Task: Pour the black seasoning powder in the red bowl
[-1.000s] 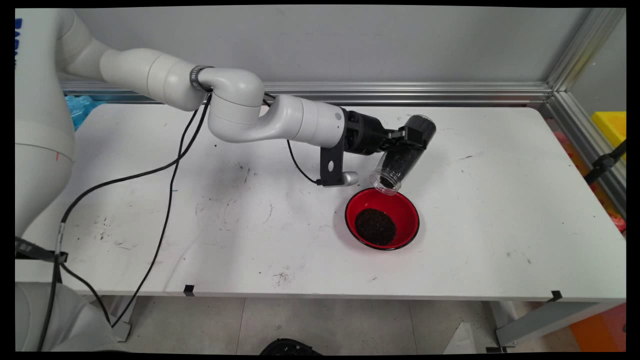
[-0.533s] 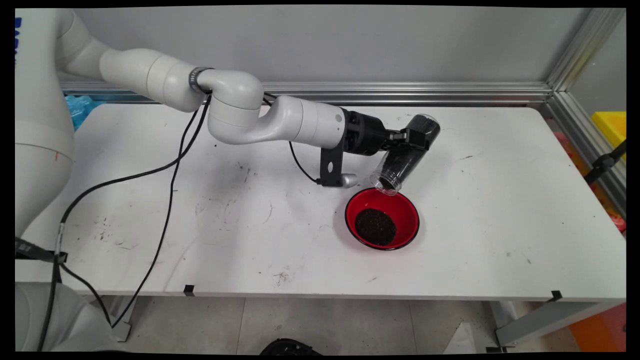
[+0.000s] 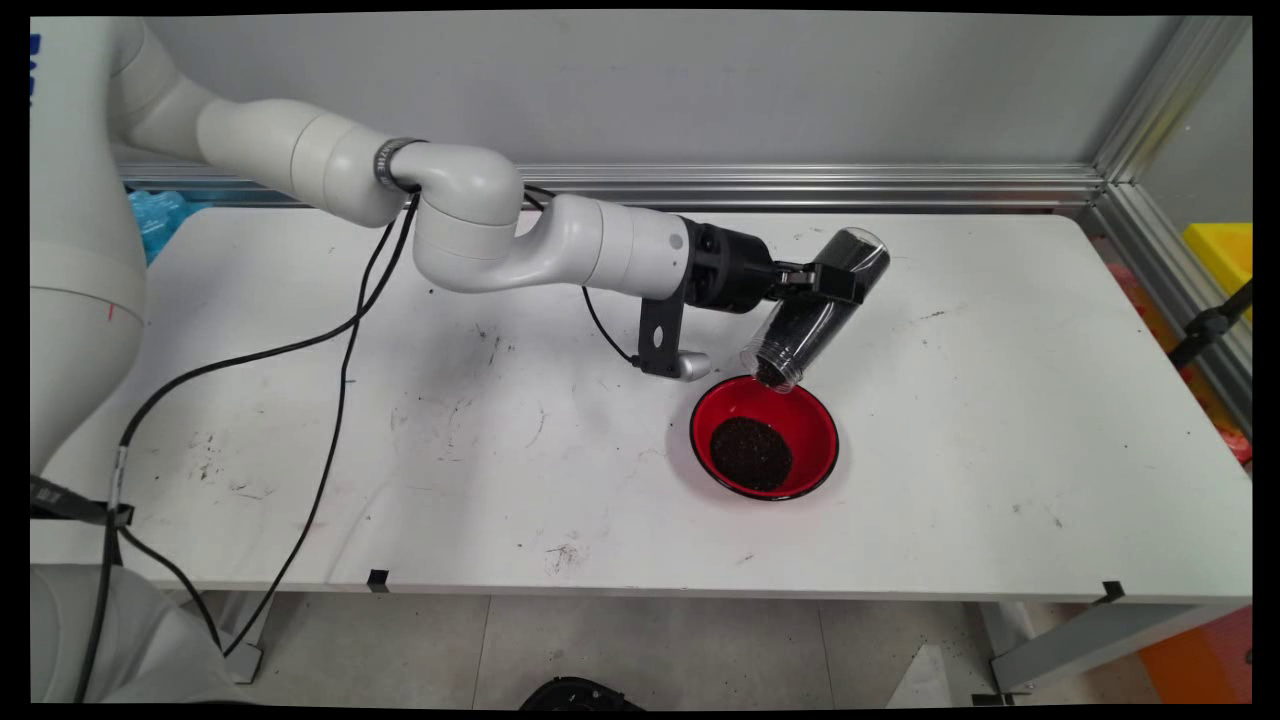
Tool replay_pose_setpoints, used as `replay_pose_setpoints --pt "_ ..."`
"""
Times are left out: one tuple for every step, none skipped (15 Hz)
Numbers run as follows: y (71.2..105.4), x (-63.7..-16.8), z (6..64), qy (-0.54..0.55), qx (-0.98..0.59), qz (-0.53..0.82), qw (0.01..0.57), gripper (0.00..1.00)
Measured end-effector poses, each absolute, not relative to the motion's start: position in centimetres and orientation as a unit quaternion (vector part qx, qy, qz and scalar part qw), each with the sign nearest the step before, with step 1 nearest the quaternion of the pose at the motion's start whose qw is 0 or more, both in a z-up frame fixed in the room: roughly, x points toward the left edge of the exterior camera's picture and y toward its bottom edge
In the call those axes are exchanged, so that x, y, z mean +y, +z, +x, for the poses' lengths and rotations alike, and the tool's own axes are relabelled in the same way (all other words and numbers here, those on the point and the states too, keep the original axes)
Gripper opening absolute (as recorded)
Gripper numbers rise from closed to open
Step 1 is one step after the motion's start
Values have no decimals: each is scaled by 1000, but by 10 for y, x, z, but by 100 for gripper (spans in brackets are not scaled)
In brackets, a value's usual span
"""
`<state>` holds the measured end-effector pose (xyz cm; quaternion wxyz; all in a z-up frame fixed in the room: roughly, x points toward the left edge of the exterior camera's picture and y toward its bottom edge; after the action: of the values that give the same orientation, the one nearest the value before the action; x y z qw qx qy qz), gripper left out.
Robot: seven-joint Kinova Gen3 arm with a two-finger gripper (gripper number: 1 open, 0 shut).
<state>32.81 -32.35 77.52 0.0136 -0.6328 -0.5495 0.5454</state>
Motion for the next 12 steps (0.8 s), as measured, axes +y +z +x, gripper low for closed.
replay_pose_setpoints --pt "775 -323 328 547 -546 -635 13 0" --pt "775 -323 328 548 -544 -636 12 0" --pt "775 -323 328 549 -542 -637 11 0" --pt "775 -322 327 550 -538 -639 11 0" --pt "775 -322 327 551 -535 -640 10 0" --pt "775 -322 327 552 -532 -642 10 0" --pt "775 -322 327 553 -528 -644 9 0" --pt "775 -322 327 554 -525 -646 8 0" --pt "775 -322 327 555 -522 -648 7 0" --pt "775 -322 327 556 -520 -649 7 0" --pt "774 -321 326 557 -516 -650 6 0" --pt "774 -321 326 557 -515 -651 6 0"
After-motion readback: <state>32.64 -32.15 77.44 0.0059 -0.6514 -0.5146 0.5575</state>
